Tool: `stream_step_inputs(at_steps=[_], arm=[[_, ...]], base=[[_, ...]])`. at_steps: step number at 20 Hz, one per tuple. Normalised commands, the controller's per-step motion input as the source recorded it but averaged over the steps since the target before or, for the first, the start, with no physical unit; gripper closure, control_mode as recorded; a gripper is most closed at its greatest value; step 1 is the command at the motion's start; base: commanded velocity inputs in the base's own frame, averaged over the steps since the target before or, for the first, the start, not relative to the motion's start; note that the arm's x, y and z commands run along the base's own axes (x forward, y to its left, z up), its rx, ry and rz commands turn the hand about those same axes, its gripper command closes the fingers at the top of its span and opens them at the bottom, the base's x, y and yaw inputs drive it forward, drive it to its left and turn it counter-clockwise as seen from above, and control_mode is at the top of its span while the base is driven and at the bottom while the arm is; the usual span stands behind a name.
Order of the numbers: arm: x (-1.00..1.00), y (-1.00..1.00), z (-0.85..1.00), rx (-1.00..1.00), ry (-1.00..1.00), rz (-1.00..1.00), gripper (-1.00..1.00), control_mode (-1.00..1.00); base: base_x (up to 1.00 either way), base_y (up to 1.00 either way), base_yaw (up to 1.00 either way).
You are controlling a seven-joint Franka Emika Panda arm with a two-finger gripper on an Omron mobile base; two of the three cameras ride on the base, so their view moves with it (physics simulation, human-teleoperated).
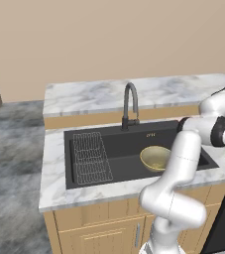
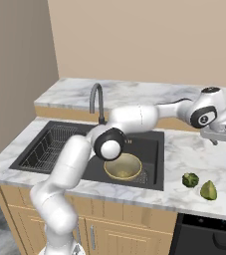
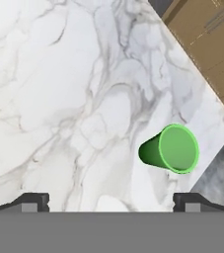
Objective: Remove the broccoli and lemon wedge from the sink. Then move the bowl and cup from the counter to the sink for washing.
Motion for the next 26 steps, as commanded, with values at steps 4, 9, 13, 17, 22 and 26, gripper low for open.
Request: stream_step_inputs(at_steps=[4, 9, 13, 17, 22, 26], arm=[[-0.08, -0.16, 0.02, 0.00, 0.00, 0.00, -1.00, -1.00], [-0.03, -0.18, 0.04, 0.00, 0.00, 0.00, -1.00, -1.00], [0.00, -0.12, 0.02, 0.00, 0.01, 0.00, -1.00, -1.00], [-0.01, -0.14, 0.00, 0.00, 0.02, 0.00, -1.00, -1.00], [-0.01, -0.03, -0.01, 0.00, 0.00, 0.00, -1.00, -1.00], [-0.02, -0.01, -0.04, 0.00, 0.00, 0.00, -1.00, -1.00]], base=[[0.00, 0.00, 0.00], [0.00, 0.00, 0.00], [0.00, 0.00, 0.00], [0.00, 0.00, 0.00], [0.00, 0.00, 0.00], [0.00, 0.00, 0.00]])
